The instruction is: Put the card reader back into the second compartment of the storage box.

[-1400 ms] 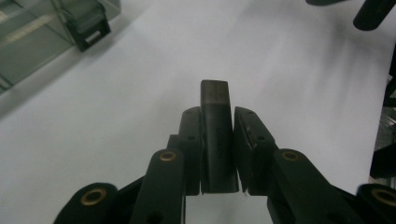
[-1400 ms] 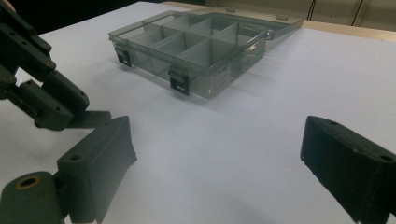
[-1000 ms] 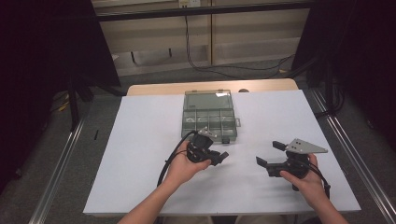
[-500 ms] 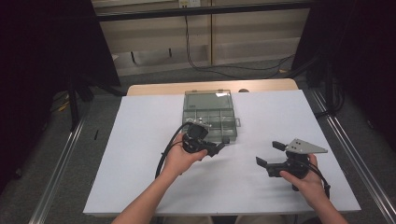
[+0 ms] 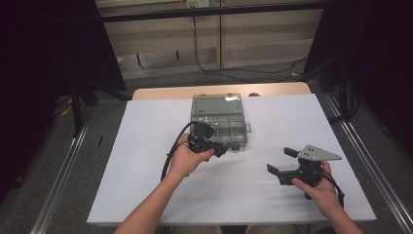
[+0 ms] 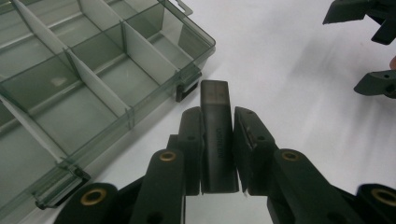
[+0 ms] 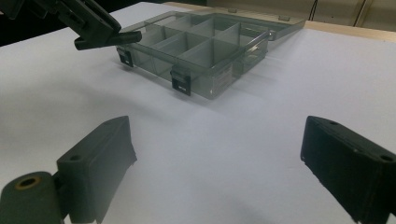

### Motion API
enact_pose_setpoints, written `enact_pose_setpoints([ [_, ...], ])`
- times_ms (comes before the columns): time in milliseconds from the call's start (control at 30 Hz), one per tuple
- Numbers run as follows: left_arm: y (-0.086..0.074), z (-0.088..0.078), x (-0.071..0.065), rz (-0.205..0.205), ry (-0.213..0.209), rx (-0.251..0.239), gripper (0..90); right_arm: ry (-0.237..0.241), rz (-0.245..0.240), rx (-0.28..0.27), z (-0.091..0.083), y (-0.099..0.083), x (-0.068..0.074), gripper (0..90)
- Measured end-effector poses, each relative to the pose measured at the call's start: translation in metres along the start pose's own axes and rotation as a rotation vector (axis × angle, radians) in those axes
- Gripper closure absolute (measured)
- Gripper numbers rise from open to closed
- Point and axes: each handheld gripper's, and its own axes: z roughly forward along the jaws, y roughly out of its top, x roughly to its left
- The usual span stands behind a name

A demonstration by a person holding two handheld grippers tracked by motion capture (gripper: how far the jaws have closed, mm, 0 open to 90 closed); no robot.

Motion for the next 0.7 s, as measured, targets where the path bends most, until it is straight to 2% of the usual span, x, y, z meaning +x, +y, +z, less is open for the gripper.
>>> enact_pose_setpoints([
  [700, 0.018, -0.007, 0.016, -0.017, 0.051, -0.008, 73.8, 0.0, 0.001, 0.002, 0.0, 0.0, 0.0, 8.9],
])
